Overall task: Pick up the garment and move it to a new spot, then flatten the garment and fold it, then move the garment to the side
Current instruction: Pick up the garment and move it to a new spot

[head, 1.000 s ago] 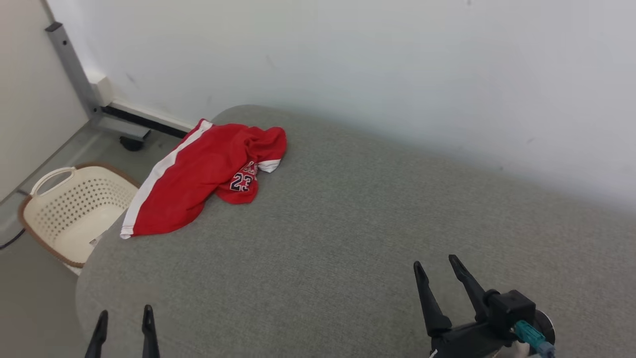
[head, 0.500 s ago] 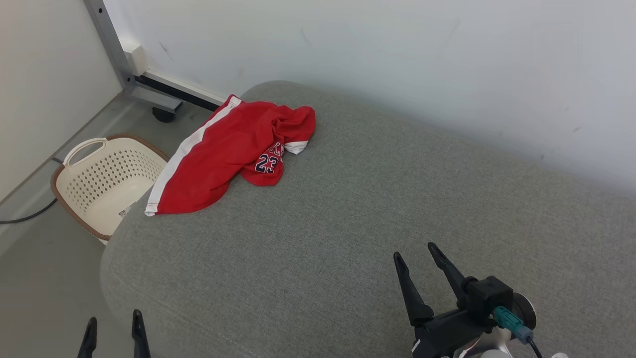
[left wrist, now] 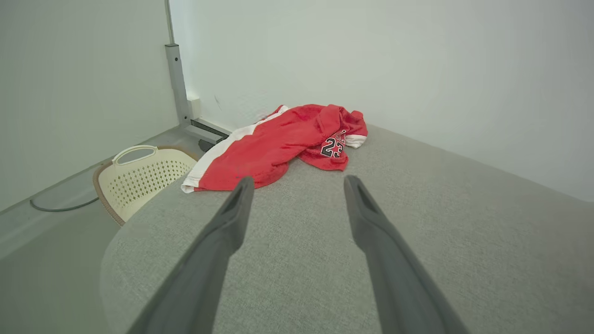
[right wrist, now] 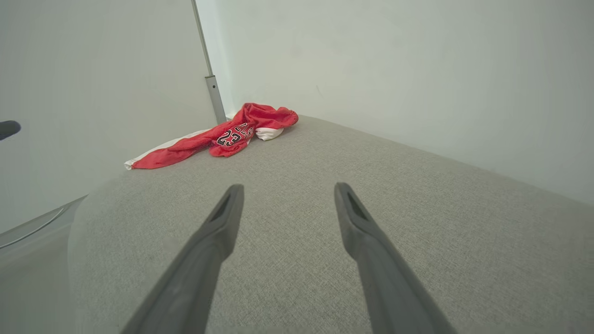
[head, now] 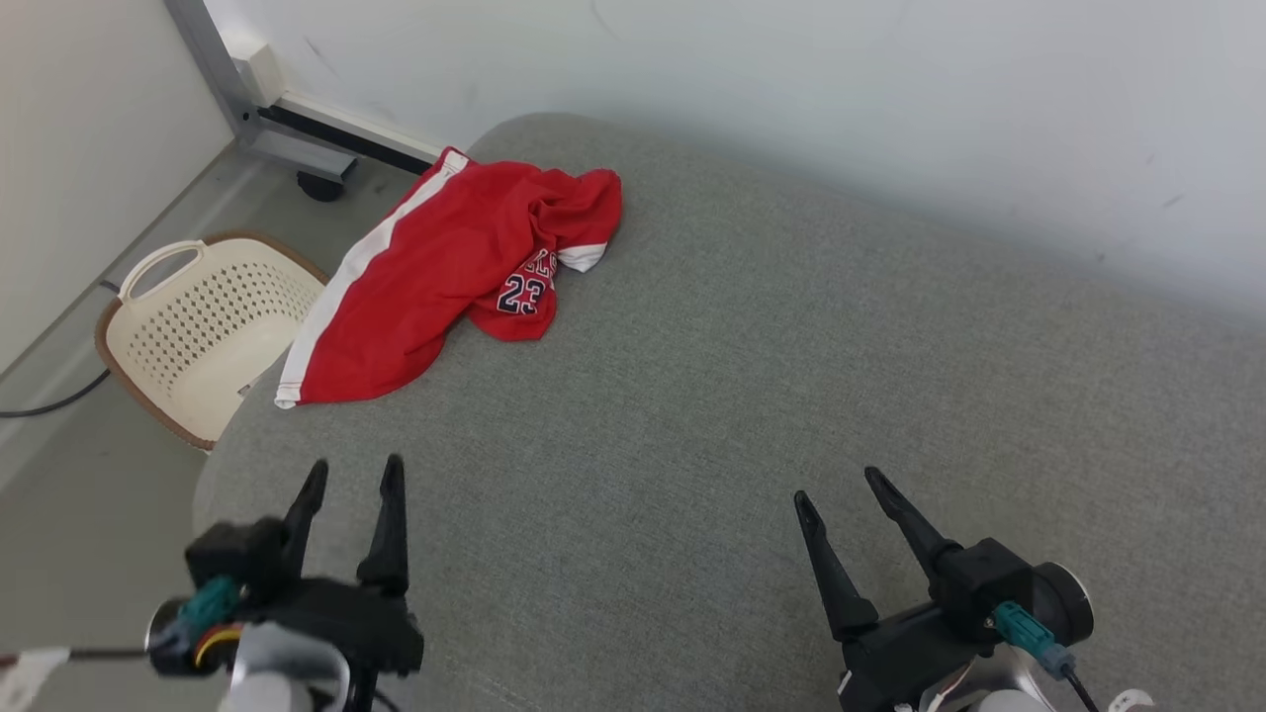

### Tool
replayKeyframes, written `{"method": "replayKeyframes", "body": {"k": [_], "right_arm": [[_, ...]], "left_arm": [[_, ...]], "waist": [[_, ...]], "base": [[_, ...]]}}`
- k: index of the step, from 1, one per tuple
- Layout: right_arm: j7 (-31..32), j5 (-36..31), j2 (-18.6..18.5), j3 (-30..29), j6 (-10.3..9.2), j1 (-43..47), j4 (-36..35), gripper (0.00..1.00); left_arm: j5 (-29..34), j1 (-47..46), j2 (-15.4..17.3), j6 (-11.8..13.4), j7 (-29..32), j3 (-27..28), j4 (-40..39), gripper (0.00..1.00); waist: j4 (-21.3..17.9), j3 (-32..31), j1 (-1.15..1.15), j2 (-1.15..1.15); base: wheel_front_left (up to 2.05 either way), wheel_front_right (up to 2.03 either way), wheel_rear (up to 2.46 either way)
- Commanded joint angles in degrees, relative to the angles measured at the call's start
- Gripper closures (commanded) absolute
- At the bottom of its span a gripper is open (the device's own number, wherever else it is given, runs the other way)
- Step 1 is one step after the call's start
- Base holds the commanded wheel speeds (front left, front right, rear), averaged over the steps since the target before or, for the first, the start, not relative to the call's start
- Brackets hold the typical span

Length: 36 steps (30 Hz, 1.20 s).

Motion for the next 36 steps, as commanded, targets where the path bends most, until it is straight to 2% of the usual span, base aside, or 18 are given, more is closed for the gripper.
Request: {"method": "replayKeyframes", "body": {"k": [1,6,10,17,19,24,28,36], "right_arm": [[0.66,-0.61,-0.72,0.37,-0.13,0.84,-1.34,0.0],[4.28,-1.53,-2.82,0.51,-0.13,3.68,-8.38,0.0],[8.36,-2.67,-4.83,0.92,-0.12,5.68,-16.45,0.0],[15.21,-3.43,-9.11,-0.29,-0.13,7.54,-30.3,0.0],[16.72,-3.45,-9.92,-0.16,-0.13,8.11,-33.34,0.0],[19.19,-4.12,-11.01,-1.49,-0.13,9.56,-38.46,0.0],[20.46,-4.62,-11.45,-2.9,-0.13,10.62,-41.98,0.0],[20.47,-4.66,-11.45,-4.02,-0.13,11.72,-45.13,0.0]], "left_arm": [[-0.94,-4.02,0.54,-0.28,1.16,-1.1,2.92,0.0],[-6.66,-18.33,0.6,-0.36,7.97,-4.82,15.96,0.0],[-11.33,-27.11,1.31,-0.37,10.66,-5.43,23.6,0.0],[-16.29,-36.56,3.16,-0.38,10.71,-5.01,32.12,0.0],[-16.62,-38.32,4.88,-0.28,9.69,-4.18,34.16,0.0],[-18.18,-41.5,5.52,0.38,8.2,-2.4,38.41,0.0],[-18.79,-44.3,6.75,1.66,6.06,-1.09,42.03,0.0],[-18.71,-47.72,8.37,7.3,2.72,0.04,48.7,0.0]], "waist": [[-0.42,1.98,-0.01,-0.01],[-1.85,5.04,-0.01,-0.01],[-4.44,8.98,-0.01,-0.01],[-9.69,16.63,-0.01,-0.01],[-11.43,18.11,-0.01,-0.01],[-14.04,21.19,-0.01,-0.01],[-16.16,23.29,-0.01,-0.01],[-18.99,25.73,-0.01,-0.01]], "base": [[0.0,0.0,0.0],[0.0,0.0,0.0],[0.0,0.0,0.0],[0.0,0.0,0.0],[0.0,0.0,0.0],[0.0,0.0,0.0],[0.0,0.0,0.0],[0.0,0.0,0.0]]}}
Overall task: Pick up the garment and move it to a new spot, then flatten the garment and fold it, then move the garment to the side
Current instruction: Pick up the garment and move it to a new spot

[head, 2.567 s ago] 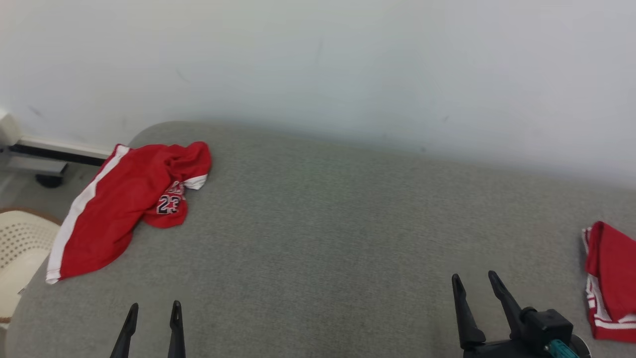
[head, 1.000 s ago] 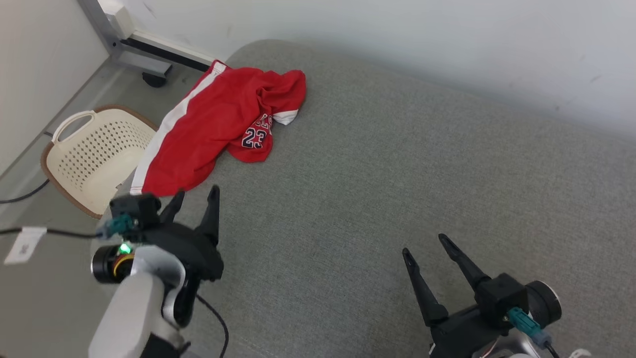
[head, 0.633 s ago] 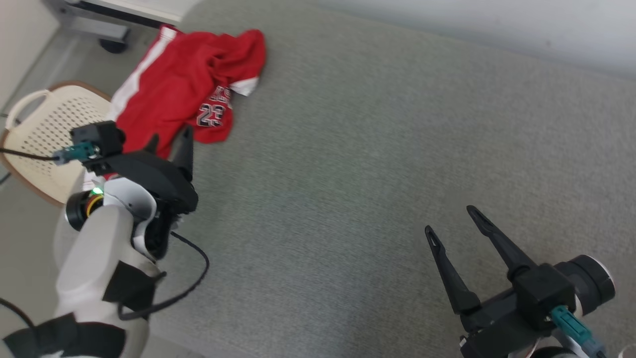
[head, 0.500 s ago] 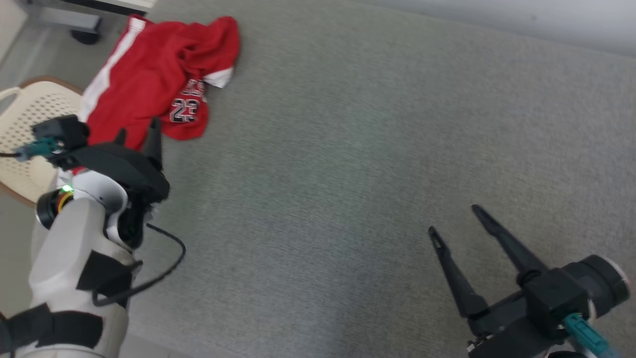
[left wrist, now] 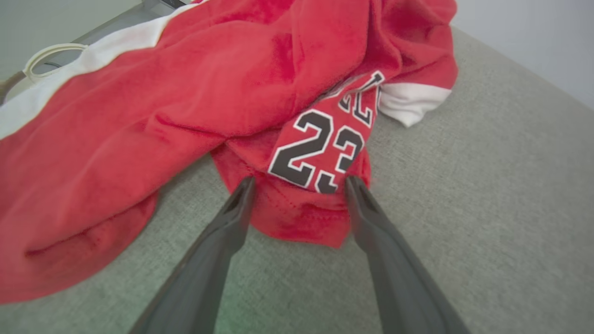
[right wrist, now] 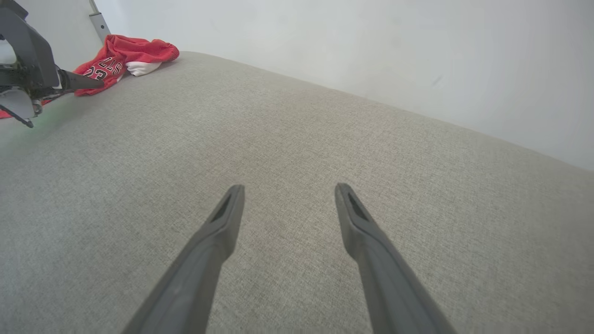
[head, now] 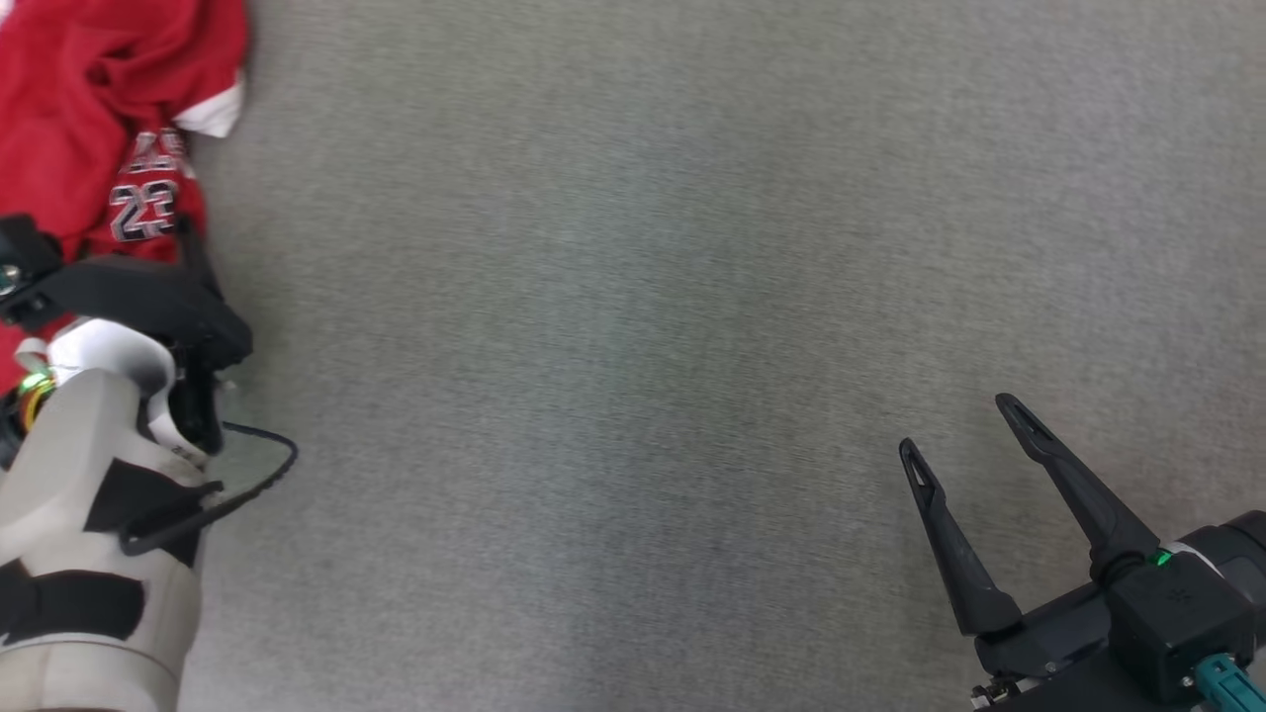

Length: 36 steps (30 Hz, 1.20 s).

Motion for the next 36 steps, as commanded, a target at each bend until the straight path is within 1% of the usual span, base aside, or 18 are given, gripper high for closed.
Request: {"method": "replayKeyframes", "body": {"k": [1,4,6,7,8,9,13,16,19,22,25,28,31,32,33,35,36], "right_arm": [[-0.47,-0.21,0.06,-0.07,-0.13,-0.21,-0.31,0.0],[-0.62,-0.17,0.17,0.19,-0.13,-0.41,-0.1,0.0],[-0.75,-0.05,0.04,0.19,-0.13,-0.52,0.08,0.0],[-0.78,0.01,0.01,0.11,-0.13,-0.59,0.1,0.0],[-0.8,0.07,-0.03,0.05,-0.13,-0.63,0.19,0.0],[-0.82,0.2,-0.1,0.08,-0.13,-0.7,0.39,0.0],[-1.47,0.85,0.05,1.03,-0.13,-1.45,1.52,0.0],[-2.67,1.55,0.64,2.53,-0.13,-2.47,3.8,0.0],[-4.47,2.73,1.74,4.53,-0.13,-3.72,7.25,0.0],[-6.72,3.98,3.32,6.13,-0.13,-5.23,11.14,0.0],[-9.3,4.99,5.38,7.26,-0.13,-6.95,15.12,0.0],[-12.08,5.9,7.64,7.34,-0.13,-8.35,19.17,0.0],[-14.72,6.46,9.59,6.47,-0.13,-8.79,22.69,0.0],[-14.72,6.46,9.59,6.47,-0.13,-8.79,22.69,0.0],[-15.47,6.45,10.19,6.13,-0.13,-8.65,23.79,0.0],[-17.67,6.62,11.5,5.53,-0.12,-8.24,26.55,0.0],[-18.42,6.68,11.8,5.37,-0.13,-8.14,27.28,0.0]], "left_arm": [[-0.25,-1.18,0.55,0.66,-0.53,0.25,0.49,0.0],[-0.4,-0.95,0.98,2.64,-1.24,0.62,2.53,0.0],[-0.69,-0.71,1.26,3.73,-0.7,0.83,3.61,0.0],[-0.8,-0.59,1.27,3.91,-0.6,0.82,3.92,0.27],[-0.8,-0.45,1.26,4.08,-0.74,0.76,4.16,0.89],[-0.77,-0.09,1.22,3.99,-0.9,0.65,4.43,1.0],[-0.38,1.17,1.92,3.02,-1.54,0.1,5.05,1.0],[0.16,1.77,3.76,2.17,-2.02,-0.41,5.2,1.0],[0.71,2.38,5.94,1.08,-1.85,-1.05,5.16,1.0],[0.89,2.59,8.08,-0.39,-0.88,-1.4,5.22,1.0],[2.34,1.24,10.79,-1.46,0.52,-2.9,4.87,1.0],[2.63,-0.63,12.1,-3.37,2.36,-3.55,3.77,1.0],[3.03,-2.69,12.52,-5.26,4.76,-4.88,1.95,1.0],[3.03,-2.69,12.52,-5.26,4.76,-4.88,1.95,1.0],[2.9,-3.57,12.49,-5.77,5.65,-5.13,1.12,1.0],[3.3,-5.67,12.52,-6.92,8.01,-6.93,-1.93,1.0],[2.84,-6.33,12.19,-7.11,8.85,-7.15,-3.16,1.0]], "waist": [[-2.52,2.15,-0.01,-0.01],[-3.54,1.78,-0.01,-0.01],[-4.2,1.24,-0.01,-0.01],[-4.44,1.01,-0.01,-0.01],[-4.61,0.78,-0.01,-0.01],[-4.73,0.47,-0.01,-0.01],[-4.93,-1.37,-0.01,-0.01],[-5.35,-4.43,-0.01,-0.01],[-6.16,-9.01,-0.01,-0.01],[-7.21,-13.91,-0.01,-0.01],[-8.29,-18.26,-0.01,-0.01],[-9.07,-22.22,-0.01,-0.01],[-9.16,-25.37,-0.01,-0.01],[-9.16,-25.37,-0.01,-0.01],[-9.11,-26.22,-0.01,-0.01],[-9.01,-28.39,-0.01,-0.01],[-9.0,-28.92,-0.01,-0.01]], "base": [[0.0,0.0,0.0],[0.0,0.0,0.0],[0.0,0.0,0.0],[0.0,0.0,0.0],[0.0,0.0,0.0],[0.0,0.0,0.0],[0.0,0.0,0.0],[0.0,0.0,0.0],[0.0,0.0,0.0],[0.0,0.0,0.0],[0.0,0.0,0.0],[0.0,0.0,0.0],[0.0,0.0,0.0],[0.0,0.0,0.0],[0.0,0.0,0.0],[0.0,0.0,0.0],[0.0,0.0,0.0]]}}
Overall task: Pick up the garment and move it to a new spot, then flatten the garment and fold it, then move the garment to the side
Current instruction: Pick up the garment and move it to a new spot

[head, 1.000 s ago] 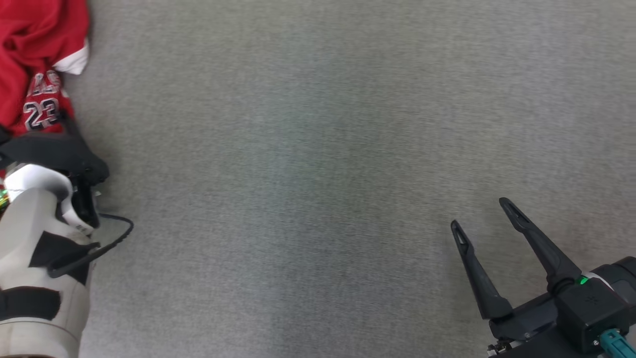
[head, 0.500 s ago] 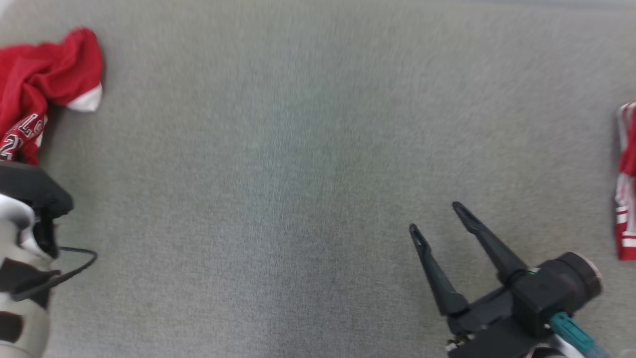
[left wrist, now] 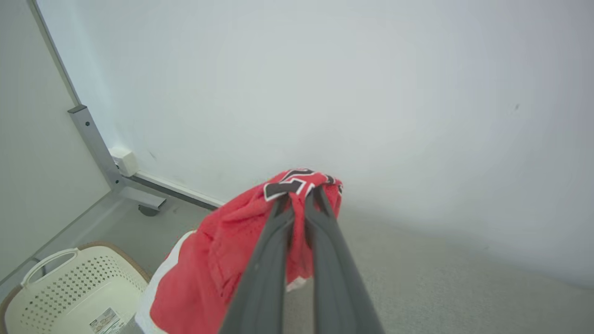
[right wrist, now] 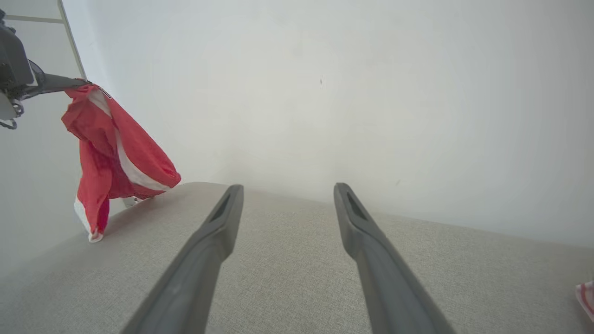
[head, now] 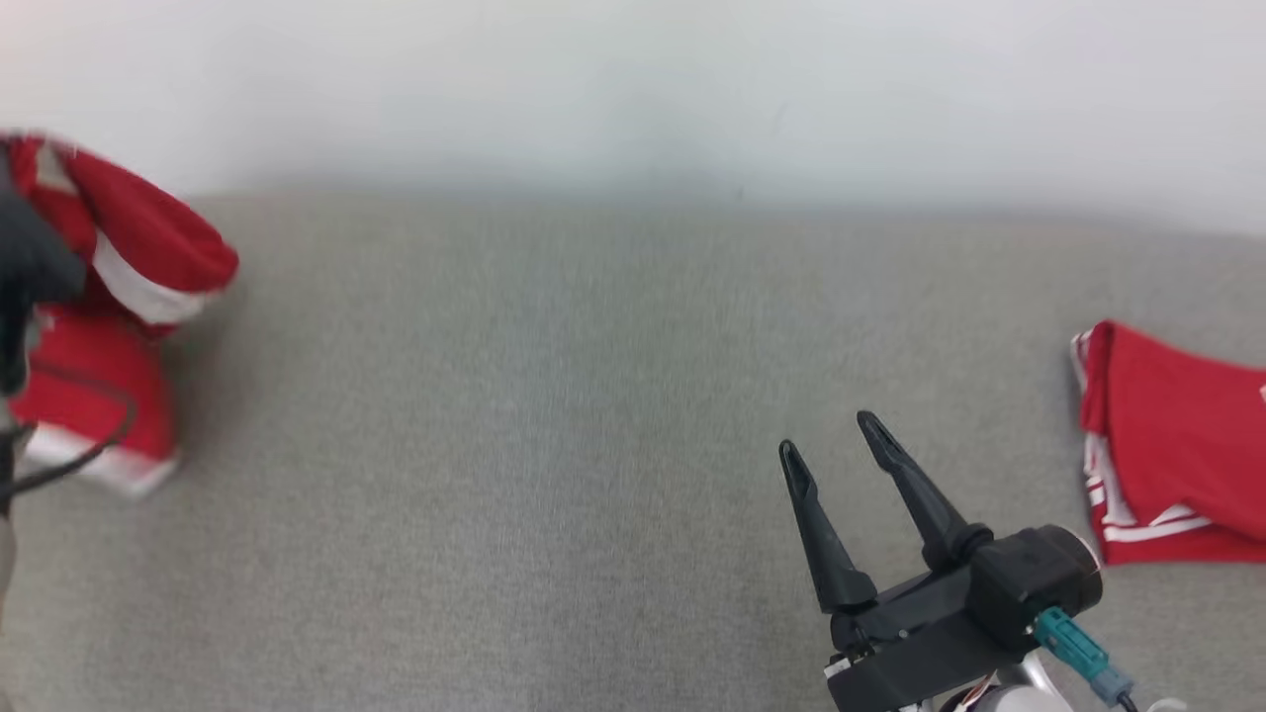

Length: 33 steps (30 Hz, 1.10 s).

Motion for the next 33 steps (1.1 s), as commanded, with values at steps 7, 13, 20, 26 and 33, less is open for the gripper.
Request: {"method": "replayKeyframes", "body": {"k": [7,13,20,26,33], "right_arm": [[-3.3,0.67,1.16,-1.51,-0.13,0.14,3.19,0.0],[-4.17,0.56,1.29,-2.55,-0.13,-0.62,4.32,0.0],[-3.43,-0.24,1.27,-2.39,-0.13,-1.68,4.3,0.0],[-3.09,-0.52,1.27,-2.91,-0.13,-1.4,3.84,0.0],[-2.75,-0.38,1.27,-2.41,-0.12,-1.01,3.38,0.0]], "left_arm": [[-2.81,-1.68,-3.15,-0.82,7.7,-6.53,-14.72,1.0],[-8.9,2.87,-3.27,-0.85,12.61,-9.41,-30.51,1.0],[-11.87,9.88,-3.93,1.02,15.05,-9.73,-45.8,1.0],[-11.7,18.26,-5.74,4.35,13.72,-10.52,-55.13,1.0],[-7.79,29.06,-6.81,7.03,9.28,-14.27,-55.57,1.0]], "waist": [[-1.15,-6.78,0.01,0.01],[-3.73,-6.94,0.01,0.01],[-10.42,-6.12,0.01,0.01],[-16.97,-4.87,0.01,0.01],[-22.71,-2.44,0.01,0.01]], "base": [[0.0,0.0,0.0],[0.0,0.0,0.0],[0.0,0.0,0.0],[0.0,0.0,0.0],[0.0,0.0,0.0]]}}
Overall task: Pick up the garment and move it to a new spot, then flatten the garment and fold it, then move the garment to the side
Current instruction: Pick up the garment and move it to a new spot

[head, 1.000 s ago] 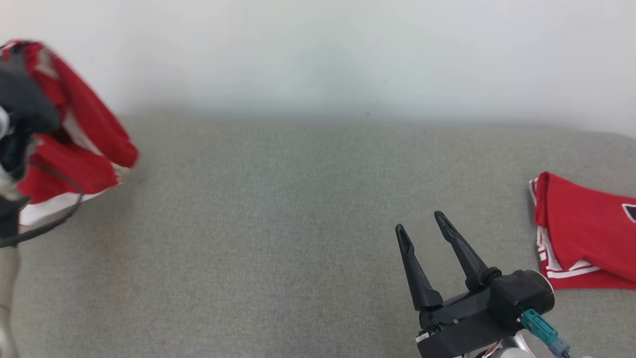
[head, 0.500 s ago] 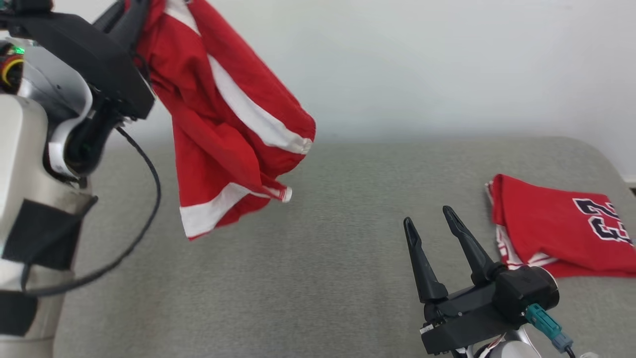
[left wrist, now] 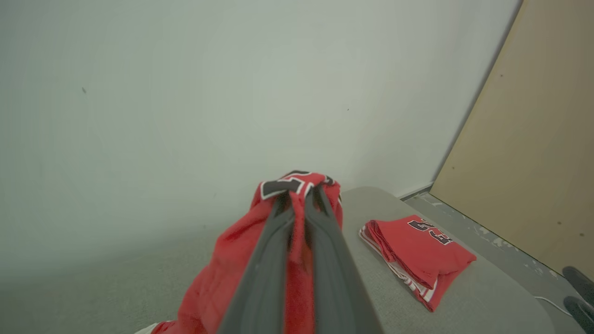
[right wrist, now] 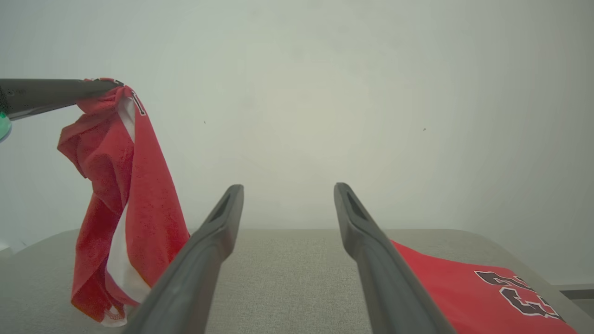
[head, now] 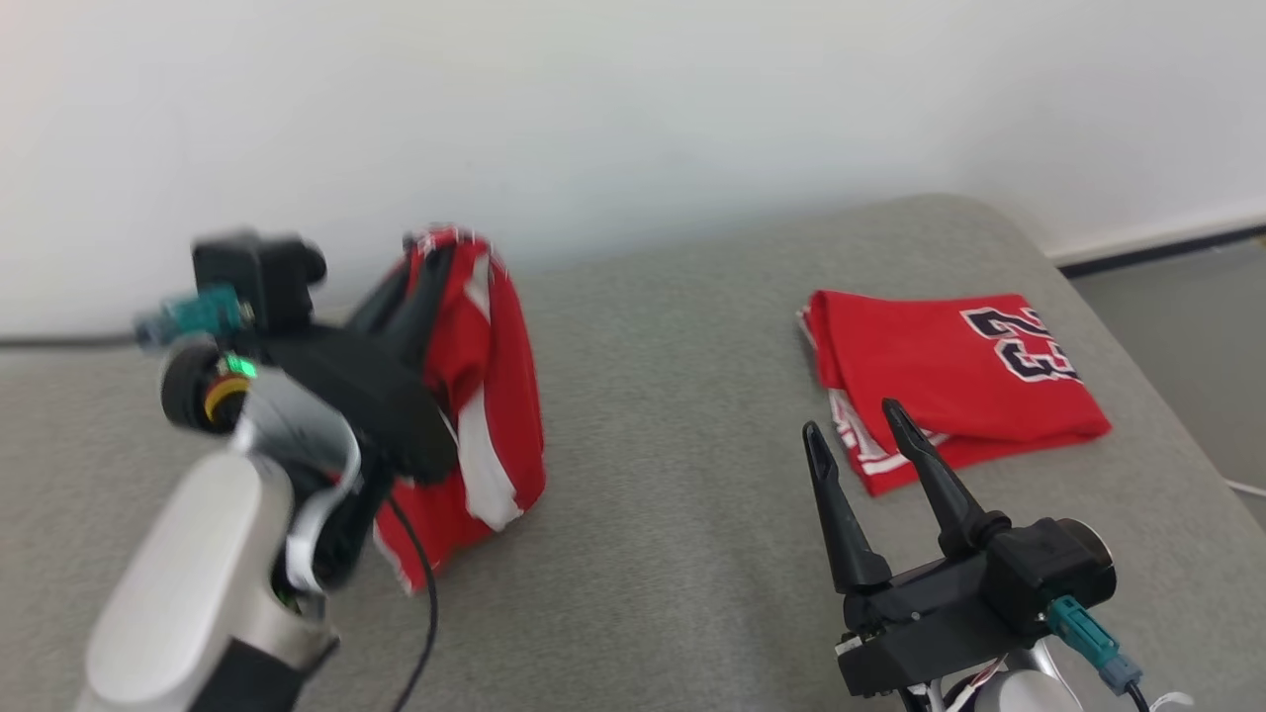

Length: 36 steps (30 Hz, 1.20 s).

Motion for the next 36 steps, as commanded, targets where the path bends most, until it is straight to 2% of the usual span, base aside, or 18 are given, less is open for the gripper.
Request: {"method": "replayKeyframes", "body": {"k": [1,4,5,6,8,15,20,27,31,36], "right_arm": [[0.17,0.28,0.05,0.52,-0.11,0.28,-0.14,0.0],[-0.07,0.59,0.02,1.07,-0.12,-0.57,-0.14,0.0],[-0.15,0.58,0.02,1.15,-0.12,-0.74,-0.06,0.0],[-0.26,0.59,0.03,1.26,-0.12,-0.92,0.07,0.0],[-0.36,0.66,0.06,1.52,-0.12,-1.17,0.2,0.0],[-0.94,0.64,0.03,1.27,-0.11,-1.52,1.05,0.0],[-1.02,-0.05,0.03,-0.4,-0.12,-0.3,1.53,0.0],[-1.75,-0.16,0.02,-4.44,-0.12,1.72,2.2,0.0],[-2.86,-0.43,0.01,-7.35,-0.12,3.05,3.05,0.0],[-4.42,-0.86,0.0,-10.4,-0.12,4.33,4.97,0.0]], "left_arm": [[1.86,2.46,-0.07,0.56,-1.59,-0.7,1.27,1.0],[4.03,5.52,-0.79,1.57,-5.58,-2.01,5.39,1.0],[4.7,6.41,-1.23,1.71,-7.24,-2.43,7.06,0.96],[5.52,7.23,-1.65,1.49,-8.84,-3.22,9.0,0.03],[6.62,7.8,-1.88,0.87,-10.55,-4.19,10.86,0.0],[7.82,9.03,-6.15,-2.23,-19.55,-6.87,21.15,0.0],[8.98,9.76,-7.1,-2.72,-24.99,-7.49,21.82,0.0],[13.3,17.06,-4.37,1.5,-29.08,-5.05,11.02,0.0],[16.27,24.6,-3.35,3.9,-29.12,-0.08,1.21,0.0],[18.8,33.83,-4.88,3.38,-29.1,7.25,-7.43,0.0]], "waist": [[-4.84,2.79,0.0,0.0],[-6.16,4.17,0.0,0.0],[-6.37,4.55,0.0,0.0],[-6.48,4.89,0.0,0.0],[-6.63,5.21,0.0,0.0],[-5.54,5.86,0.0,0.0],[-2.8,5.0,0.0,0.0],[1.76,2.55,0.0,0.0],[4.4,1.5,0.0,0.0],[7.59,0.66,0.0,0.0]], "base": [[0.0,0.0,0.0],[0.0,0.0,0.0],[0.0,0.0,0.0],[0.0,0.0,0.0],[0.0,0.0,0.0],[0.0,0.0,0.0],[0.0,0.0,0.0],[0.0,0.0,0.0],[0.0,0.0,0.0],[0.0,0.0,0.0]]}}
